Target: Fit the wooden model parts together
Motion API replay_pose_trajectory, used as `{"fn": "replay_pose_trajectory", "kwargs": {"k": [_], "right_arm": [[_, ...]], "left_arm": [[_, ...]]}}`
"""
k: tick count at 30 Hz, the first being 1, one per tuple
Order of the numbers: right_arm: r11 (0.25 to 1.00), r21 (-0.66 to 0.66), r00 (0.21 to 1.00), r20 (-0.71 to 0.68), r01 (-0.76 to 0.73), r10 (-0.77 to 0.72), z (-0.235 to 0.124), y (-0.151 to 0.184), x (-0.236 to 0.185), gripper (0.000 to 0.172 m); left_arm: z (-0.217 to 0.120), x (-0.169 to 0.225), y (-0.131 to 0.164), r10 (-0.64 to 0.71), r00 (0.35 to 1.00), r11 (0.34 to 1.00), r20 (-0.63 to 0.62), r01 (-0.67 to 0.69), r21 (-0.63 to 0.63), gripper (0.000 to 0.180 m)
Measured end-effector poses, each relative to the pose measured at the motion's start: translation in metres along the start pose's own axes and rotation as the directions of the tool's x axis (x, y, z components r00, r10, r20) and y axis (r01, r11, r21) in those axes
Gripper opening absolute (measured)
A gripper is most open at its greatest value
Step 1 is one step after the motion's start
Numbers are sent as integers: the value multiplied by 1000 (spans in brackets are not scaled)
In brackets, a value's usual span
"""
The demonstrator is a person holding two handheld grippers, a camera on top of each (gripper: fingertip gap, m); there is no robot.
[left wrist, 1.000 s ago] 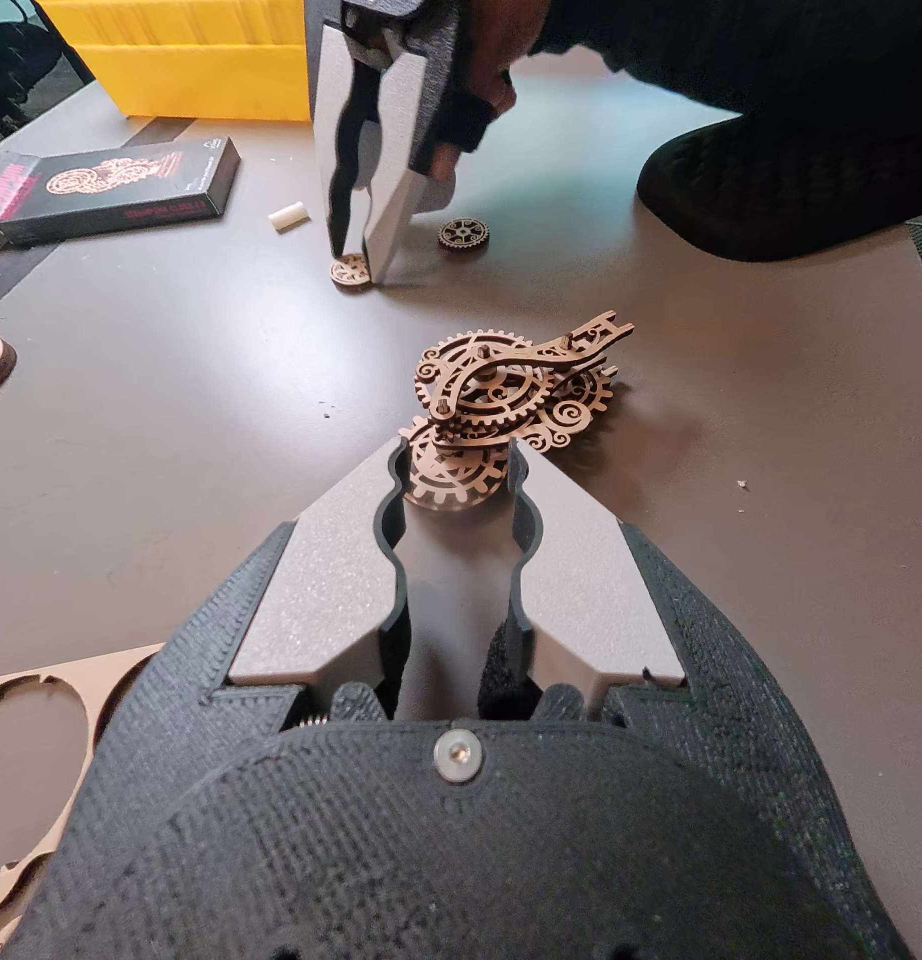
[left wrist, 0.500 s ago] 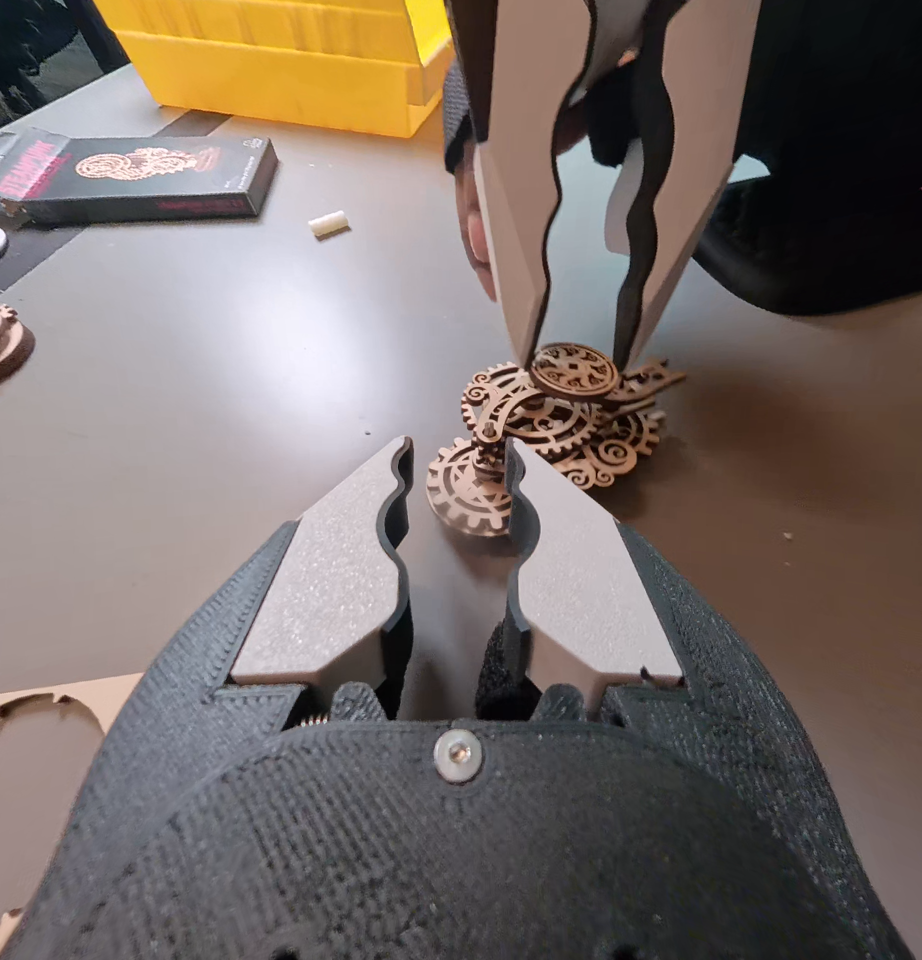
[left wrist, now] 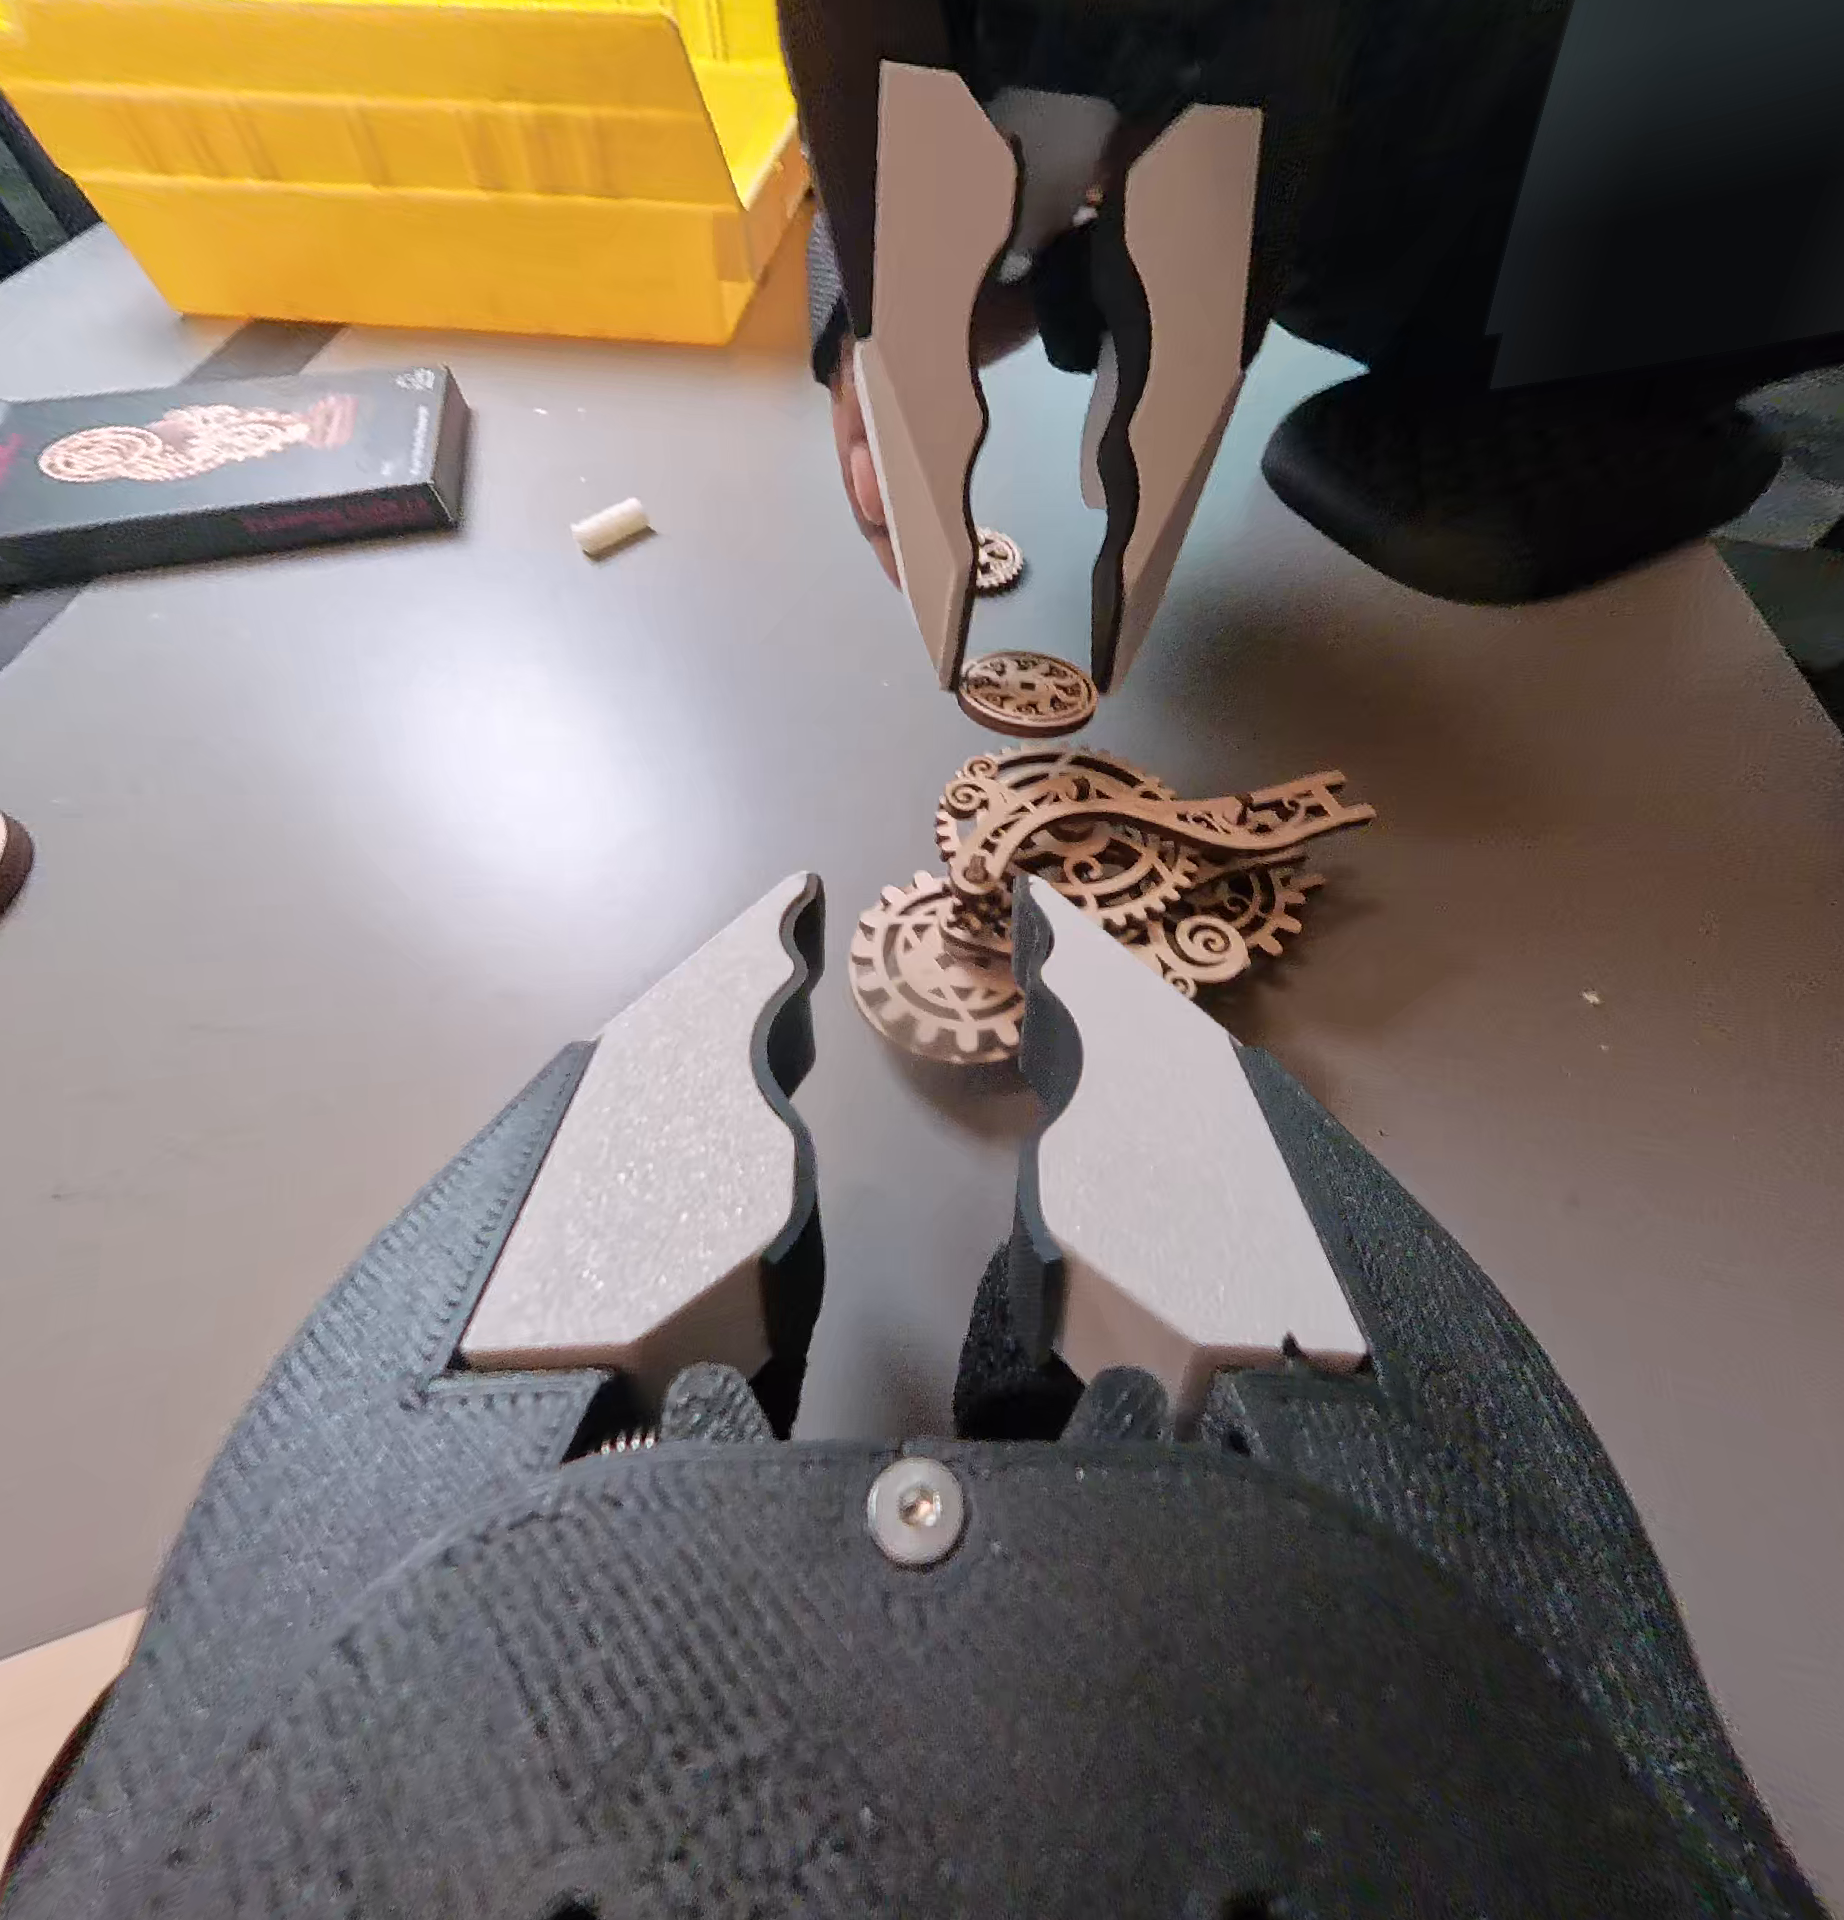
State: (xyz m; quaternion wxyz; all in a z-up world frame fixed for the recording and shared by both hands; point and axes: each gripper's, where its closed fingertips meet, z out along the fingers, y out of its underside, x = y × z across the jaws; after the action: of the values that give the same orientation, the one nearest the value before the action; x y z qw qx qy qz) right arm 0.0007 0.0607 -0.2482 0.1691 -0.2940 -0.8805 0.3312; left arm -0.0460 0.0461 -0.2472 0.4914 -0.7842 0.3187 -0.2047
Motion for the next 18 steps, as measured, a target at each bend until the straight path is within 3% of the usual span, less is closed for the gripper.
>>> {"fn": "replay_pose_trajectory", "kwargs": {"k": [7, 18], "right_arm": [[997, 18, 997, 19, 70, -71, 12, -13, -7, 30], [996, -13, 996, 22, 86, -86, 16, -13, -12, 30]], "left_arm": [[7, 5, 14, 4, 1000, 998, -4, -4, -64, 35], [4, 15, -22, 21, 998, 997, 51, -25, 77, 24]]}}
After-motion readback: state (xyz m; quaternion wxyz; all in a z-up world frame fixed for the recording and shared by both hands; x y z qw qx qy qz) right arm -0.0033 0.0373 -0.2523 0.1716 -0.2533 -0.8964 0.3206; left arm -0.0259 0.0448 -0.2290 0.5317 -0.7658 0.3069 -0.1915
